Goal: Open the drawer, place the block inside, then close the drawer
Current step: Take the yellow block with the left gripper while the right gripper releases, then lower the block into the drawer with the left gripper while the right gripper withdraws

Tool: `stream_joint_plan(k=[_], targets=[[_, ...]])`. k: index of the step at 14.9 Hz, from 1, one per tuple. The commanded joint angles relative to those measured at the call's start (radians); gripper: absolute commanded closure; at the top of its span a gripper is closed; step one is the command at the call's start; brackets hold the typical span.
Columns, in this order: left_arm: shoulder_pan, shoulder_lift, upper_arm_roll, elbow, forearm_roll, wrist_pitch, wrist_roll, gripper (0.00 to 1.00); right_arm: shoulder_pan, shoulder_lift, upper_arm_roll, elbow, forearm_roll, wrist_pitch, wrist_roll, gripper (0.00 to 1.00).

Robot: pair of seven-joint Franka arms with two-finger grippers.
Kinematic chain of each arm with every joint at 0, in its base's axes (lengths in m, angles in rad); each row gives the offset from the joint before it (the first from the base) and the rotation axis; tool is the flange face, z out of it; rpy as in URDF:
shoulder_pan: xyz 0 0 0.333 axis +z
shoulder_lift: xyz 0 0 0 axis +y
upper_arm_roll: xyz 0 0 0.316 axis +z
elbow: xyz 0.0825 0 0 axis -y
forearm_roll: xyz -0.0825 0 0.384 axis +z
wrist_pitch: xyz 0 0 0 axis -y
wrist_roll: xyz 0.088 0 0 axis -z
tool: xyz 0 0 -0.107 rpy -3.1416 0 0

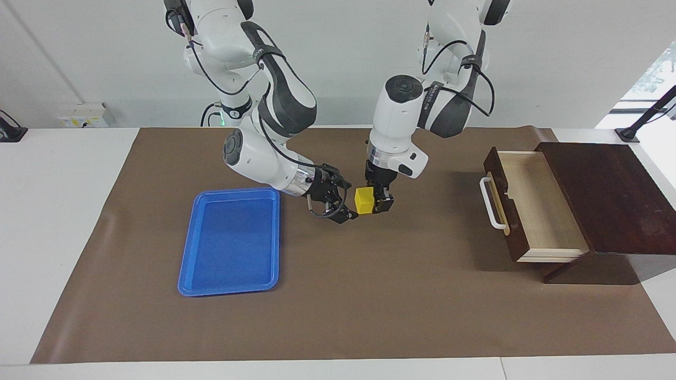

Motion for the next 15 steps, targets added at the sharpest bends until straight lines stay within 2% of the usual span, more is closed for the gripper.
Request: stream_joint_plan(k=[1,4,6,9,11,12,14,15], targets=[[0.081,-0.034,0.0,0.052,-0.008,-0.178,0.198,1.0,-0.012,-0.008,-0.001,0.005,0.027,-0.005,0.012,0.0],[0.249,-0.135,-0.002,0.035,-0.042,-0.299,0.465,1.0,-0.065,-0.02,-0.002,0.007,0.016,-0.031,0.01,0.0],[0.363,-0.176,0.0,0.032,-0.086,-0.358,0.645,1.0,-0.119,-0.028,-0.004,0.02,0.007,-0.078,-0.008,0.0],[0.492,-0.209,0.003,0.002,-0.086,-0.389,0.845,1.0,-0.191,-0.049,-0.007,0.063,-0.146,-0.226,-0.174,0.0],[0.562,-0.23,0.005,-0.046,-0.085,-0.361,0.905,1.0,-0.246,-0.049,-0.008,0.106,-0.185,-0.338,-0.29,0.0],[0.585,-0.25,0.004,-0.098,-0.085,-0.31,0.931,1.0,-0.28,-0.049,-0.008,0.121,-0.203,-0.4,-0.349,0.0],[0.604,-0.304,0.006,-0.23,-0.077,-0.173,0.943,1.0,-0.319,-0.072,-0.008,0.145,-0.308,-0.512,-0.525,0.0],[0.634,-0.314,0.006,-0.264,-0.077,-0.13,0.946,1.0,-0.331,-0.089,-0.008,0.145,-0.367,-0.553,-0.627,0.0]])
